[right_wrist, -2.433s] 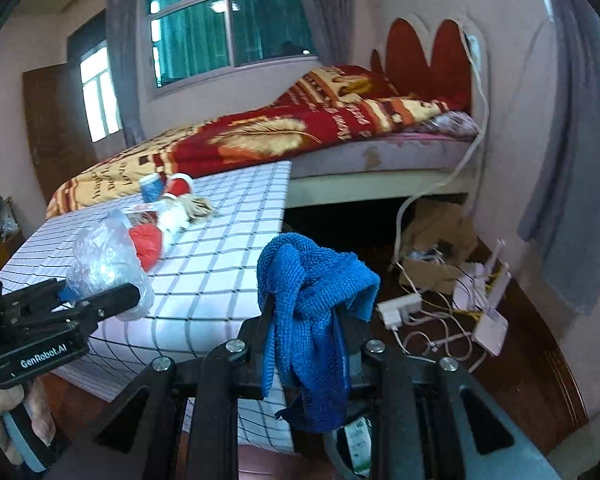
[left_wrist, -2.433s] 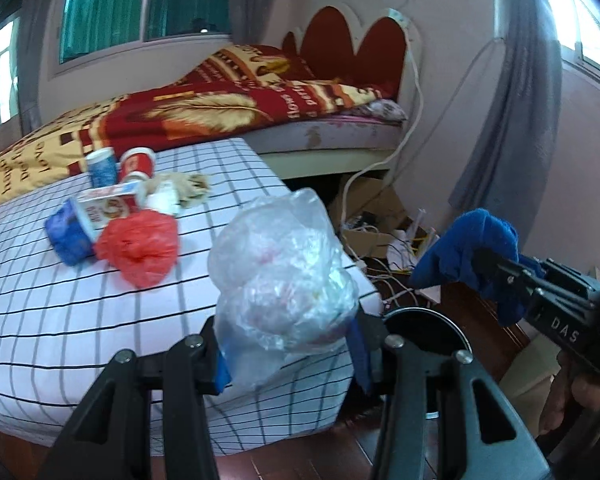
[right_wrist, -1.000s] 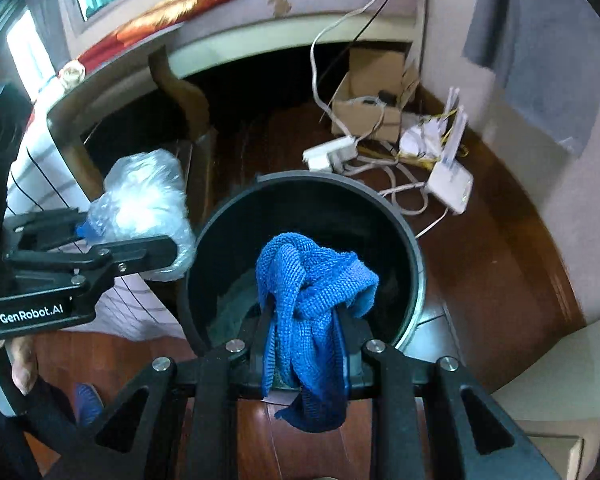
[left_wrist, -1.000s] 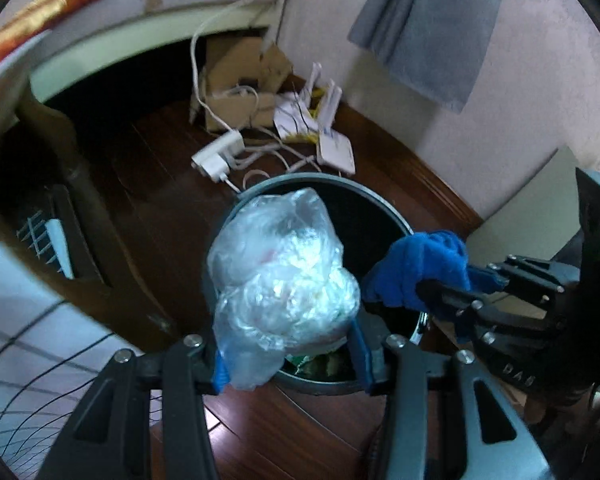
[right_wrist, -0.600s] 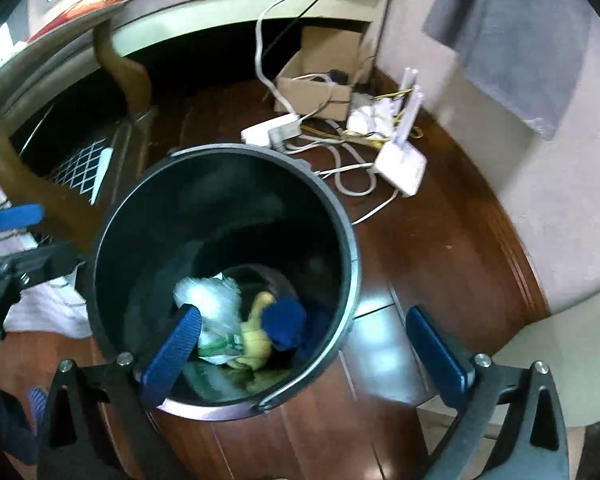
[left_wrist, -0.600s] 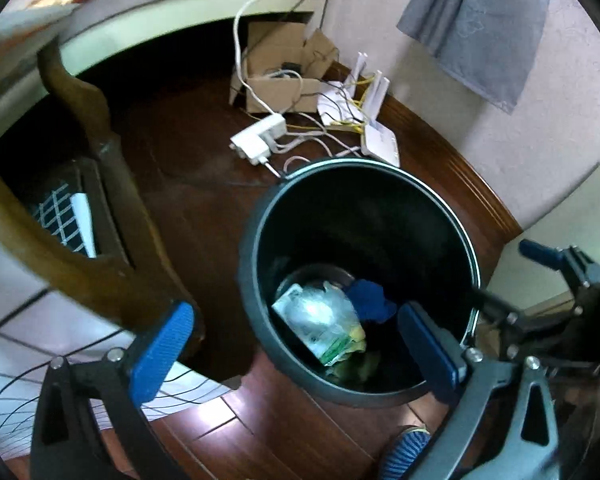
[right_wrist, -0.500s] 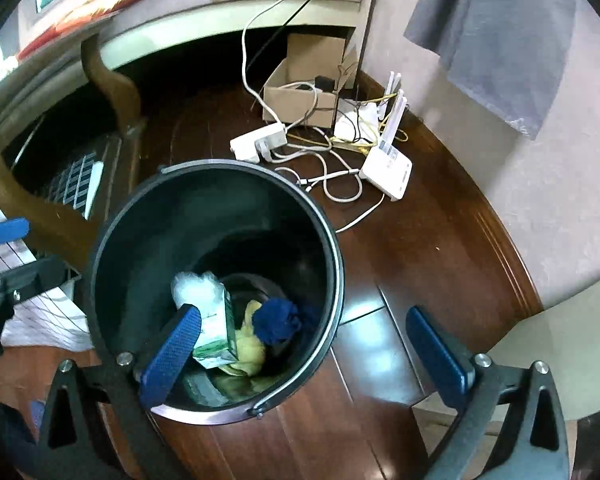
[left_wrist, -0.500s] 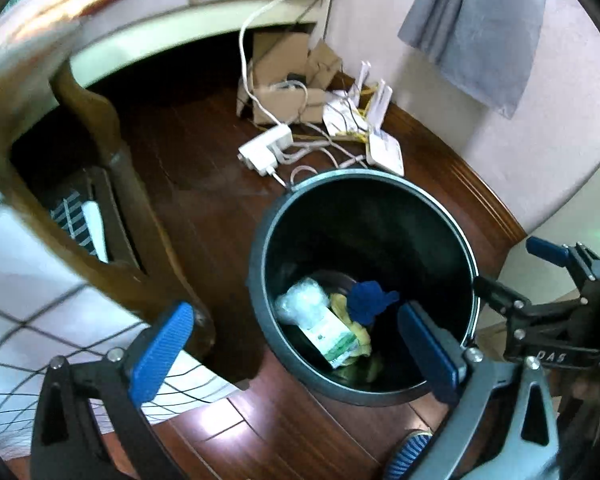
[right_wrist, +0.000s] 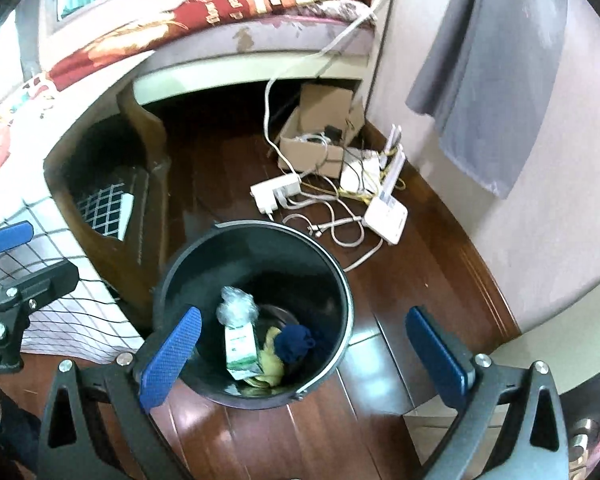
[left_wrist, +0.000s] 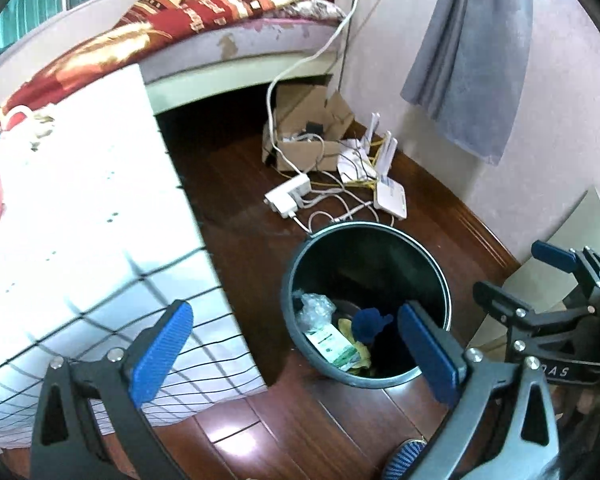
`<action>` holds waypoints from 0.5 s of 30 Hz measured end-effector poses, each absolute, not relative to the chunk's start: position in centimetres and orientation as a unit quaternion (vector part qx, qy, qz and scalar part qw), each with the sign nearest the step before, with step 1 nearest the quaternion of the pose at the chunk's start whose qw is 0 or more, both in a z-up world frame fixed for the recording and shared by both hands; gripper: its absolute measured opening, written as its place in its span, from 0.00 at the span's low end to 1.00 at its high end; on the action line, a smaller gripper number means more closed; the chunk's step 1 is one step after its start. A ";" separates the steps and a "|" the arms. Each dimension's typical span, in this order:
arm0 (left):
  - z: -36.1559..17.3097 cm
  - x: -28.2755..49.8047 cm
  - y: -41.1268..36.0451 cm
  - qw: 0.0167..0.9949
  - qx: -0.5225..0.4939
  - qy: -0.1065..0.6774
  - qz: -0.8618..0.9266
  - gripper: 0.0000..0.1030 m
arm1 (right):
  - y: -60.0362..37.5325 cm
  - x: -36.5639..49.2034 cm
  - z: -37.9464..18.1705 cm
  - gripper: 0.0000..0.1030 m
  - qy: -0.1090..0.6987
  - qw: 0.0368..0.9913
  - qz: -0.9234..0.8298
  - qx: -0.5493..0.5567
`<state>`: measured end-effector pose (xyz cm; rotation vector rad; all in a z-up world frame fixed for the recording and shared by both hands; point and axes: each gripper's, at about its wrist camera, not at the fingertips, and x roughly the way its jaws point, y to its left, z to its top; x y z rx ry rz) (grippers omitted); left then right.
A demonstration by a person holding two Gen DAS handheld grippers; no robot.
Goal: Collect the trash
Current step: 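Move both tools back toward the table with red bag and cups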
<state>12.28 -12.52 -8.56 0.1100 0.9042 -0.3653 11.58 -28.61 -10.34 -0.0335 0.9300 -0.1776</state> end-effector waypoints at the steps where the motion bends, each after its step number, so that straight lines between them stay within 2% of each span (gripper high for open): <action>1: -8.1 12.1 -12.0 0.885 0.054 0.430 -0.170 1.00 | -28.1 11.5 -9.8 1.00 0.444 0.892 -0.081 -0.016; 9: -5.1 10.7 -5.9 0.911 0.025 0.396 -0.112 1.00 | -23.5 11.5 -5.9 1.00 0.401 0.915 -0.035 -0.017; 15: -3.3 10.0 -0.1 0.927 -0.011 0.369 -0.066 1.00 | -18.1 12.3 -2.9 1.00 0.339 0.940 0.025 -0.025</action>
